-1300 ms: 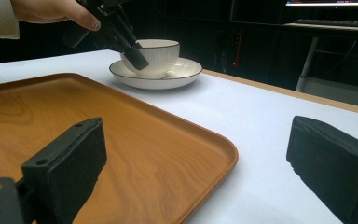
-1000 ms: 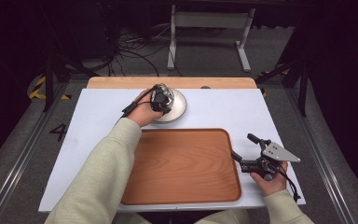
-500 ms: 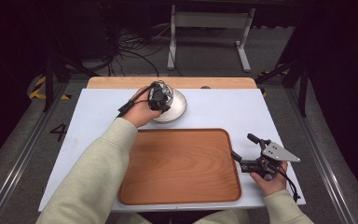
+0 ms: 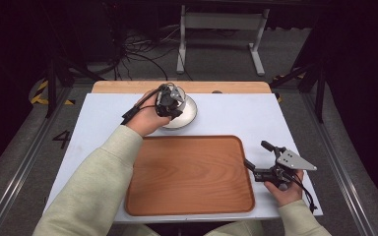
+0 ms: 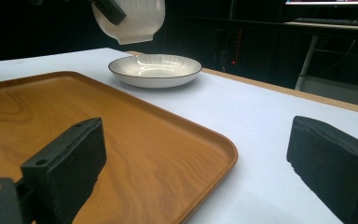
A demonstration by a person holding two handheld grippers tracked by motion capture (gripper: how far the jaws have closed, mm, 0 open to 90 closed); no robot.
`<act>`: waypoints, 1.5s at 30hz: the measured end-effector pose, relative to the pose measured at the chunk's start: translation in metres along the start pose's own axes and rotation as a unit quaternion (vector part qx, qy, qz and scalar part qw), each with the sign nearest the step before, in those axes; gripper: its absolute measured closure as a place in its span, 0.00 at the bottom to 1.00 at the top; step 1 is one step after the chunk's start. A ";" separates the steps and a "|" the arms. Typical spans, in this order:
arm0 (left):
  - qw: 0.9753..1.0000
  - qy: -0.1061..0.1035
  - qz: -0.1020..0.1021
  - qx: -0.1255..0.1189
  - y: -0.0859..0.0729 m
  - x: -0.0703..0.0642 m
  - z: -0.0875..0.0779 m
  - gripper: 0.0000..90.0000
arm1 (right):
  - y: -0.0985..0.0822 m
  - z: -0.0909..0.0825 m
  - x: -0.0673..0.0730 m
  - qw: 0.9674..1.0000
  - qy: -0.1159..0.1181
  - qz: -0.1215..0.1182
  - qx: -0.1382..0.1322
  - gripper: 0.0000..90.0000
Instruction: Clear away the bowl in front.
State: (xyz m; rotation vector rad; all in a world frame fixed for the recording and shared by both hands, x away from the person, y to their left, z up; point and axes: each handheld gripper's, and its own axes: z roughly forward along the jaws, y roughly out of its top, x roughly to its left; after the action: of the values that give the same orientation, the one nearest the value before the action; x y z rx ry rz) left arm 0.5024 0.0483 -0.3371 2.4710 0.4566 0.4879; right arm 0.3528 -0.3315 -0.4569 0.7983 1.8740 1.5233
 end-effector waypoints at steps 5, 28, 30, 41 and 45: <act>1.000 -0.002 0.010 -0.004 0.002 -0.007 -0.007 0.91 | 0.000 0.000 0.000 1.000 0.000 -0.001 0.000 0.06; 0.999 -0.037 0.032 -0.024 0.000 -0.050 -0.047 0.91 | 0.000 0.000 0.000 1.000 0.000 -0.002 0.001 0.06; 0.998 -0.041 0.037 -0.025 0.001 -0.053 -0.049 0.90 | 0.000 0.000 0.000 1.000 0.000 -0.001 0.001 0.06; 0.996 -0.059 0.063 -0.024 0.002 -0.074 -0.060 0.90 | 0.000 0.000 0.000 1.000 0.000 -0.002 0.002 0.06; 0.995 -0.064 0.073 -0.025 0.002 -0.080 -0.063 0.90 | 0.000 0.000 0.001 1.000 0.000 -0.002 0.001 0.06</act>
State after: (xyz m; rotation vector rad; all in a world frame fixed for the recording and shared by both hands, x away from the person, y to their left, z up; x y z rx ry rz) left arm 0.4054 0.0428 -0.3070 2.4800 0.2101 0.3921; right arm 0.3528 -0.3308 -0.4569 0.7962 1.8761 1.5184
